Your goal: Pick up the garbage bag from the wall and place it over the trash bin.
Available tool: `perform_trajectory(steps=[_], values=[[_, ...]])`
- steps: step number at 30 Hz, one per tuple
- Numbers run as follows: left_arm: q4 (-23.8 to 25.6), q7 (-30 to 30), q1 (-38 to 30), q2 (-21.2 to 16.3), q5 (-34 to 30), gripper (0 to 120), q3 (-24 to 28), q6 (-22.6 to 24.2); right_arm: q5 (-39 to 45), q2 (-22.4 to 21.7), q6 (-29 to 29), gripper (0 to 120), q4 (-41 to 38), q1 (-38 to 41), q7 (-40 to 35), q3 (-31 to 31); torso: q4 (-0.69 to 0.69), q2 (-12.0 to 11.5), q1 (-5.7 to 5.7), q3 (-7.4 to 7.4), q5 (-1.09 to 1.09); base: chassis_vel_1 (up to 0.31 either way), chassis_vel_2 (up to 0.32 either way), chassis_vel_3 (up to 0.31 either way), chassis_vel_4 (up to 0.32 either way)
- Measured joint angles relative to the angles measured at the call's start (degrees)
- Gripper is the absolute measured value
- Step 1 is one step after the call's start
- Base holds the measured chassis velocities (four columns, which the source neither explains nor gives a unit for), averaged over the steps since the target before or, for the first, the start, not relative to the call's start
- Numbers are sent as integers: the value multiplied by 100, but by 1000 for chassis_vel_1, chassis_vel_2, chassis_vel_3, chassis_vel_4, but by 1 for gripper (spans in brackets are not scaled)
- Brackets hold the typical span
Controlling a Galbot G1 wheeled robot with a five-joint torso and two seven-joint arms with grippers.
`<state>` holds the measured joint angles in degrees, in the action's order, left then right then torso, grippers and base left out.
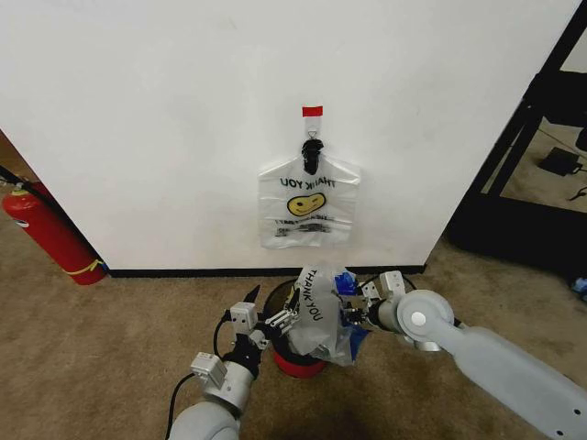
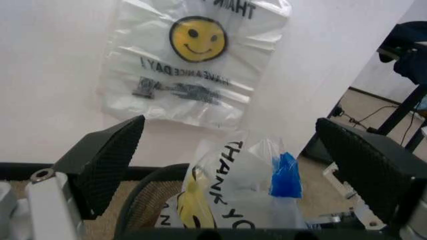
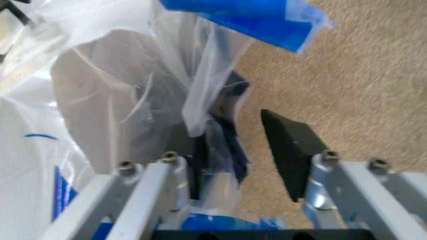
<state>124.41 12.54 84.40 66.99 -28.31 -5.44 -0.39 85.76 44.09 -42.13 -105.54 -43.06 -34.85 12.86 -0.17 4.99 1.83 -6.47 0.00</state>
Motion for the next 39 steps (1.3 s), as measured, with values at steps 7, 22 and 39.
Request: perform_trajectory(steps=[7,22,39], values=[[36,20,7,-25,18,100,2,33,2,191,1,10,-172,-671,-96,-751,-1,0,0,0,0,0,0,0,0],[113,42,50,-111,98,100,50,113,-178,730,9,0,-464,-1501,-90,-1753,-1,0,0,0,0,0,0,0,0],[1258,874,-2006,-1751,-2624,97,633,2114,-1077,1466,318,0,-1188,-1977,-131,-2167,0,0,1,-1,0,0,0,0,0]])
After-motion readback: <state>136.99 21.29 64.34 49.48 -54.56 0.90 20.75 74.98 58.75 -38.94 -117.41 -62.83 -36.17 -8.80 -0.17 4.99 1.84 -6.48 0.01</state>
